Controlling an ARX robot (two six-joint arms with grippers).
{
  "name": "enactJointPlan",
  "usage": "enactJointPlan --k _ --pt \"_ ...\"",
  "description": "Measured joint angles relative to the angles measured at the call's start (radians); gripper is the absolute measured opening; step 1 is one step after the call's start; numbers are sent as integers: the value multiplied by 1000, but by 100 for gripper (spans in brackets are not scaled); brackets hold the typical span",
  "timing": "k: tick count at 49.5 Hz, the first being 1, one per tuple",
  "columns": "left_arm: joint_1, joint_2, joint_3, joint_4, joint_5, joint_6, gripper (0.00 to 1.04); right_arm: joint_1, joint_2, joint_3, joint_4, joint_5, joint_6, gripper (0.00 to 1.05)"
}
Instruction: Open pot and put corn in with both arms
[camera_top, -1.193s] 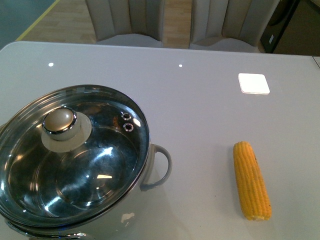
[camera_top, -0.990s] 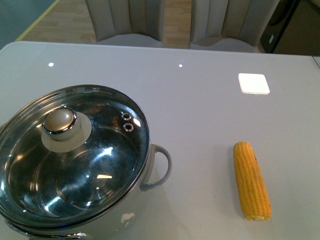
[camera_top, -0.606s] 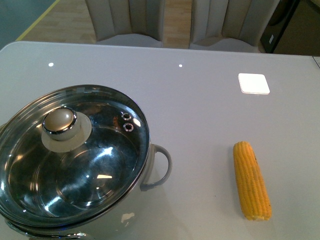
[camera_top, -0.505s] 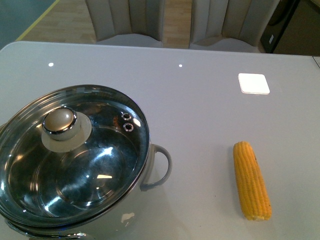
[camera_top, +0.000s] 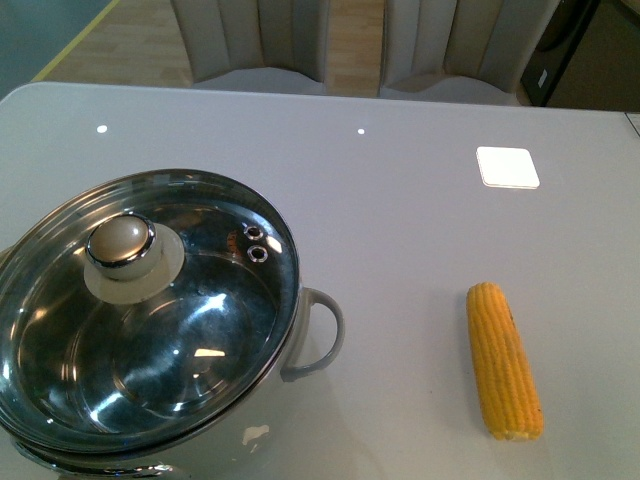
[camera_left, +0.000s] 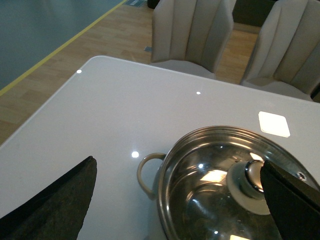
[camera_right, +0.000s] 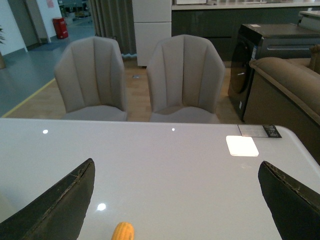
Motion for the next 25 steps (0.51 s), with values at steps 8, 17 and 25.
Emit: enactJointPlan --k 8,17,25 --pt "-79 286 31 268 3 -2 98 0 0 0 0 0 0 96" --pt "-109 728 71 639 19 10 98 0 0 0 0 0 0 96" --pt "-116 1073 130 878 27 26 98 0 0 0 0 0 0 96"
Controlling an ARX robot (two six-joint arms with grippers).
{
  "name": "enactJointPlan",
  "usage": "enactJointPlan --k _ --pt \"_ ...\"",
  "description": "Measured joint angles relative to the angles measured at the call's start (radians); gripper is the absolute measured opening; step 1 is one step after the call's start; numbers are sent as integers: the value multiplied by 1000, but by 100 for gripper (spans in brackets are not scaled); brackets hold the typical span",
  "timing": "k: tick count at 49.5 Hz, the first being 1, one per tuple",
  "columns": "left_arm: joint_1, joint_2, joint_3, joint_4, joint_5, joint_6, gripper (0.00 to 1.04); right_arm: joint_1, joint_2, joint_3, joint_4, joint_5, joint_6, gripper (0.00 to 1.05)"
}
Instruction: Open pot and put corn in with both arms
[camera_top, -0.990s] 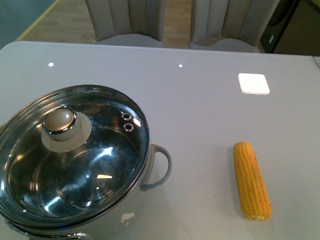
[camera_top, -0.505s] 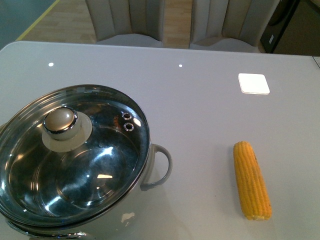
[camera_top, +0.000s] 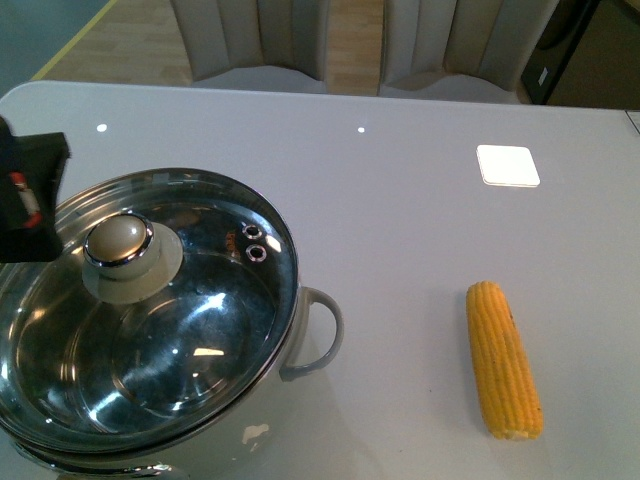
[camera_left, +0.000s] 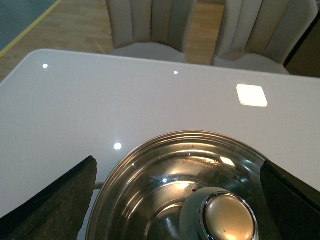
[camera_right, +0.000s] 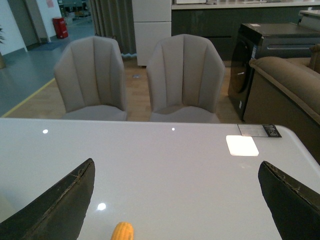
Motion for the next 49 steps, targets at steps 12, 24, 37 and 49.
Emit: enactJointPlan --k 12,24,37,49 --pt "-8 354 80 225 11 18 98 0 0 0 0 0 0 96" --pt "-41 510 115 333 19 39 98 0 0 0 0 0 0 96" --pt "-64 594 120 372 18 53 98 0 0 0 0 0 0 96" --pt "-76 618 130 378 18 63 98 0 0 0 0 0 0 96"
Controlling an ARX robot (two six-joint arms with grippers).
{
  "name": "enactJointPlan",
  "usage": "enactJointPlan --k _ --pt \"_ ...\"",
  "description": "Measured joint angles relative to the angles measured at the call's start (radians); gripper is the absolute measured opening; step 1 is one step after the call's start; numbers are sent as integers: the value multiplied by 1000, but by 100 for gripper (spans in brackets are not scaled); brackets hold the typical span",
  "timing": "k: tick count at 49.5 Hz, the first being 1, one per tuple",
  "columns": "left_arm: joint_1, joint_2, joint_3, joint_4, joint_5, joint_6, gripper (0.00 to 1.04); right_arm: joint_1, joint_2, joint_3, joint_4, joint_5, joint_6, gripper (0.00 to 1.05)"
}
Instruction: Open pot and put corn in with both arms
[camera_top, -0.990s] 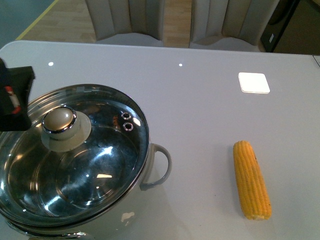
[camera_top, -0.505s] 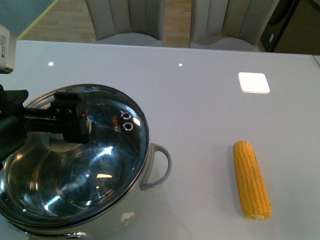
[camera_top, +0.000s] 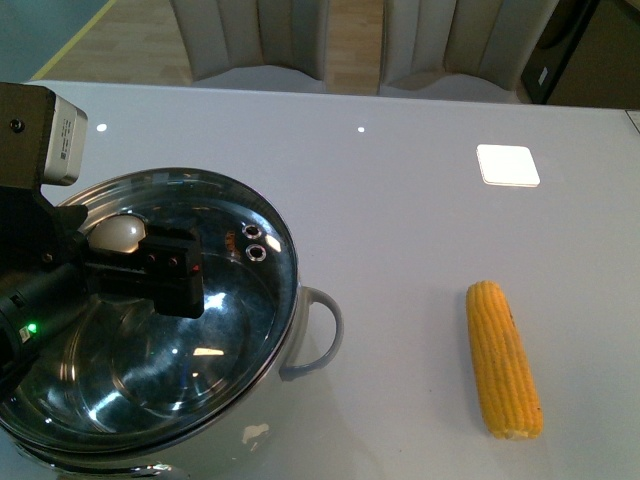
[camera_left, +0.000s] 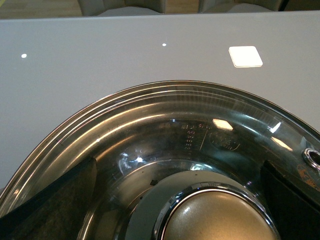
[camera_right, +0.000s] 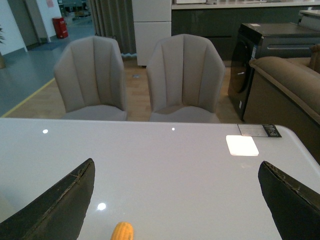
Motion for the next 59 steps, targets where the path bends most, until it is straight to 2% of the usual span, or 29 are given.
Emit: enactJointPlan --k 8,18,24,40,50,59 --pt "-4 3 2 0 0 0 97 0 0 0 0 0 0 96" --pt "-17 6 8 -3 6 3 58 0 0 0 0 0 0 96" --pt "-19 5 10 -8 -6 10 42 0 0 0 0 0 0 96" --pt "-23 -37 19 -76 -23 35 42 0 0 0 0 0 0 96" --pt "-23 -126 27 -171 -58 59 42 0 0 0 0 0 0 96" --pt "-12 -259 56 -264 -43 78 42 0 0 0 0 0 0 96"
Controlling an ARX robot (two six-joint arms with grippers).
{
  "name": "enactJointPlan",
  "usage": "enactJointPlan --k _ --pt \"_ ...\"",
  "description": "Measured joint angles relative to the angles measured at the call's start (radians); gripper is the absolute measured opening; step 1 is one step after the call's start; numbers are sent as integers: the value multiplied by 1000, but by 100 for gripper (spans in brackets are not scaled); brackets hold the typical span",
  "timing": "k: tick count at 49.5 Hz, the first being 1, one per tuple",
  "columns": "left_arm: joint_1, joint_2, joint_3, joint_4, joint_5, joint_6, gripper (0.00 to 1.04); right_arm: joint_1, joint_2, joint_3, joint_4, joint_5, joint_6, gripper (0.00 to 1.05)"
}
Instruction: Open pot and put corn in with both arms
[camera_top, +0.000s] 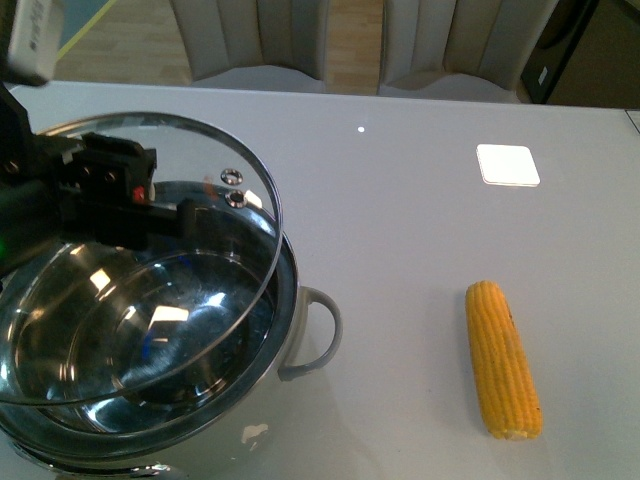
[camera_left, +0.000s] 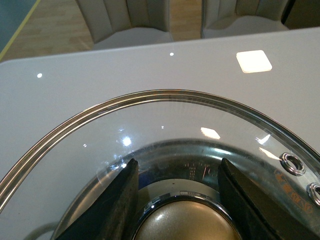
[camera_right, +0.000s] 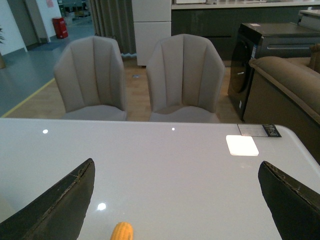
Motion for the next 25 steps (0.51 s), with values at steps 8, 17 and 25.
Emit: enactJointPlan --k 8,17,25 --pt "53 -118 1 -64 44 25 42 0 0 0 0 0 0 96" --pt "235 -270 -6 -118 159 84 42 0 0 0 0 0 0 96" --pt "503 -283 -25 -82 307 130 42 0 0 0 0 0 0 96"
